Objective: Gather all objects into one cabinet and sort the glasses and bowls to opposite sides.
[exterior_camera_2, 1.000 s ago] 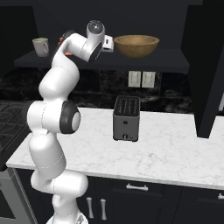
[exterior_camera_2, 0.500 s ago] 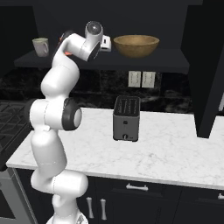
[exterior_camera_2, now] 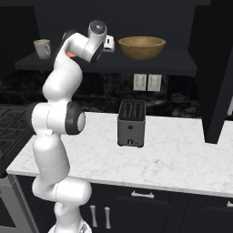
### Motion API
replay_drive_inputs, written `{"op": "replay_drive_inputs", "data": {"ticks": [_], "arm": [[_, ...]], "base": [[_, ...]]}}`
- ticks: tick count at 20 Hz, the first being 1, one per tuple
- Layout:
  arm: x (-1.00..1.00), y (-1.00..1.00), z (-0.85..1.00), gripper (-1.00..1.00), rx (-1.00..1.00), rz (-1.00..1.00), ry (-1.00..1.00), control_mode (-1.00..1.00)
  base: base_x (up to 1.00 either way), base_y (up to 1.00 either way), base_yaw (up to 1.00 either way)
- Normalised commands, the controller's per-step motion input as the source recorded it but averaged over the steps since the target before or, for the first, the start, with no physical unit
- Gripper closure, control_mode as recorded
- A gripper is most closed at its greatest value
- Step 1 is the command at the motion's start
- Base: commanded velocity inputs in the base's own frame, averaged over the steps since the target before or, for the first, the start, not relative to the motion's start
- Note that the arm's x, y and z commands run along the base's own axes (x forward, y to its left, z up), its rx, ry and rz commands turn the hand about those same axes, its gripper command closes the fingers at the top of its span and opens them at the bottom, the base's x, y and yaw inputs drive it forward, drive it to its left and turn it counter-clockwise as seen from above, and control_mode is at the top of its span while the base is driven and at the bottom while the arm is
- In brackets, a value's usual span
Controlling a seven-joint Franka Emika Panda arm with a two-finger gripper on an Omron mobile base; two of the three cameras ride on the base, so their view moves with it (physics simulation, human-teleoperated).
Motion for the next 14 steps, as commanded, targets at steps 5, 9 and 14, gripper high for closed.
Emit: {"op": "replay_drive_inputs", "data": {"ticks": [5, 9, 14], "arm": [[-0.23, 0.40, -0.03, 1.00, 0.00, 0.03, -0.04, -1.00], [-0.42, 0.52, -0.12, 1.00, 0.00, 0.02, -0.03, -1.00], [-0.16, 0.40, -0.10, 1.00, 0.00, 0.02, -0.01, -1.00]], "base": [[0.00, 0.00, 0.00], [0.00, 0.00, 0.00], [0.00, 0.00, 0.00]]}}
